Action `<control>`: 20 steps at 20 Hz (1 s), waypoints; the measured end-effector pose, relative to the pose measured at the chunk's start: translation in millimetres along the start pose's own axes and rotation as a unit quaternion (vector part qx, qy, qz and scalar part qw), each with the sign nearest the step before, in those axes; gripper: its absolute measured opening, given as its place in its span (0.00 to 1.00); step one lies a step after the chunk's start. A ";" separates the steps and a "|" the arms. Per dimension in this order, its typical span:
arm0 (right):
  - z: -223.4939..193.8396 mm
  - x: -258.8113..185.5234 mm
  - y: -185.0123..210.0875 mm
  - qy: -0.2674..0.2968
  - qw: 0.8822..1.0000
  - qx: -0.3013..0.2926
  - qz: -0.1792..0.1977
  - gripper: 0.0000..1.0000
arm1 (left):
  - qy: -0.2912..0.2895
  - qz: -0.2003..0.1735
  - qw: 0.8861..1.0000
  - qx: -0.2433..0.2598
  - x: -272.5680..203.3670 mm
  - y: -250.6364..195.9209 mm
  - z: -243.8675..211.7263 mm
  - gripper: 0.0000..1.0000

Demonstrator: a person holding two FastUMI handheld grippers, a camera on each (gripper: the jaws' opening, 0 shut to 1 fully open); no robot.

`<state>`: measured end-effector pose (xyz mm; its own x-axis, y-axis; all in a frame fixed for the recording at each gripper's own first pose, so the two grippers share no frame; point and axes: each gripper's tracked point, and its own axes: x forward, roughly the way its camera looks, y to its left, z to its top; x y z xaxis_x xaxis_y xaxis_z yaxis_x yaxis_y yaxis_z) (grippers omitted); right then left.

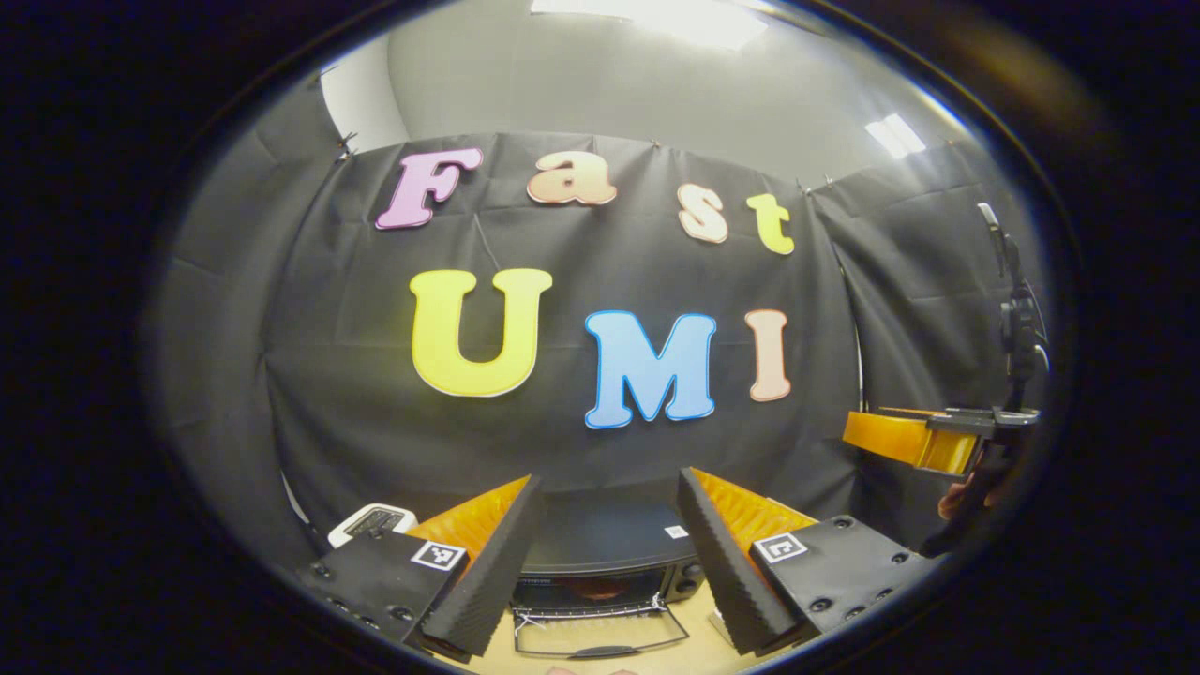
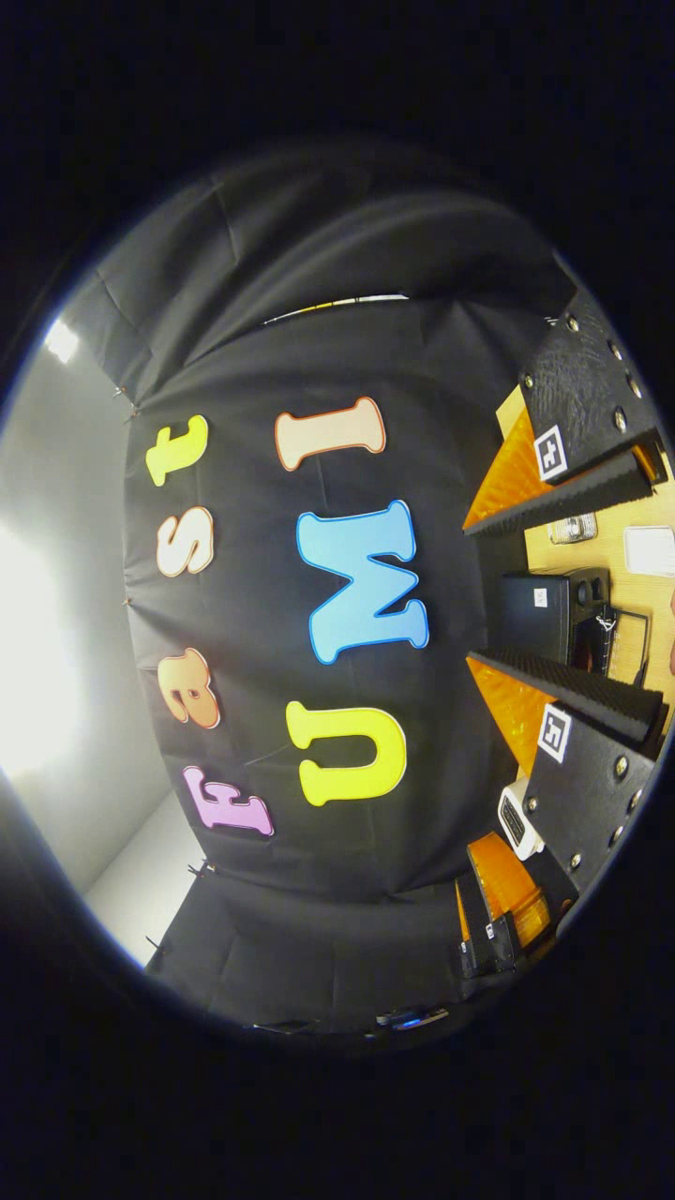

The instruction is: Open the electric oven with the left hand, put the food in, and close the electric oven.

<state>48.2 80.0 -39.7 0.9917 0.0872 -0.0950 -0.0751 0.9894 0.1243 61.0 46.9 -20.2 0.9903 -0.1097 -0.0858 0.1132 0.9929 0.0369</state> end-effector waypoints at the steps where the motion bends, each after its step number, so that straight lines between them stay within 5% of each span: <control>1: 2.9 -0.2 -1.7 -0.005 1.000 -0.003 -0.003 0.80 | -0.006 0.006 1.000 0.000 -1.0 2.0 2.7 0.98; 3: 2.3 -1.1 -0.3 -0.008 1.000 -0.006 0.002 0.94 | -0.012 0.015 1.000 -0.002 -0.1 4.0 4.3 0.96; 4: -0.3 1.1 0.8 -0.005 1.000 -0.006 0.006 0.86 | -0.007 0.010 1.000 -0.007 -0.7 -0.6 1.0 0.95; 6: 0.0 -2.3 -0.4 -0.004 1.000 -0.001 0.009 0.86 | 0.002 0.005 1.000 -0.015 0.2 -4.0 -8.9 0.92; 7: 2.2 -2.4 -2.4 -0.006 1.000 -0.001 0.008 0.95 | 0.010 0.007 1.000 -0.016 0.0 -2.2 -16.1 0.91; 12: -0.8 1.3 -7.1 -0.004 1.000 -0.004 0.008 0.95 | 0.057 0.013 0.998 -0.015 6.1 -3.4 -52.5 0.91; 14: -4.7 1.0 -10.0 -0.003 1.000 -0.004 0.008 0.95 | 0.075 0.010 0.997 -0.019 9.2 -6.7 -67.7 1.00; 17: -13.1 2.3 -15.7 0.004 1.000 -0.007 0.004 0.95 | 0.121 0.010 0.992 -0.031 12.3 -8.7 -101.7 0.90; 20: -19.9 1.7 -21.7 0.013 1.000 -0.008 0.002 0.95 | 0.164 0.021 0.985 -0.041 11.6 -5.6 -137.5 1.00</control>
<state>49.4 61.0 -62.2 0.9882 0.0941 -0.1205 -0.0810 0.9907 0.1093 60.8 46.4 -158.3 0.9130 -0.0618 -0.4032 0.0536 0.9981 -0.0316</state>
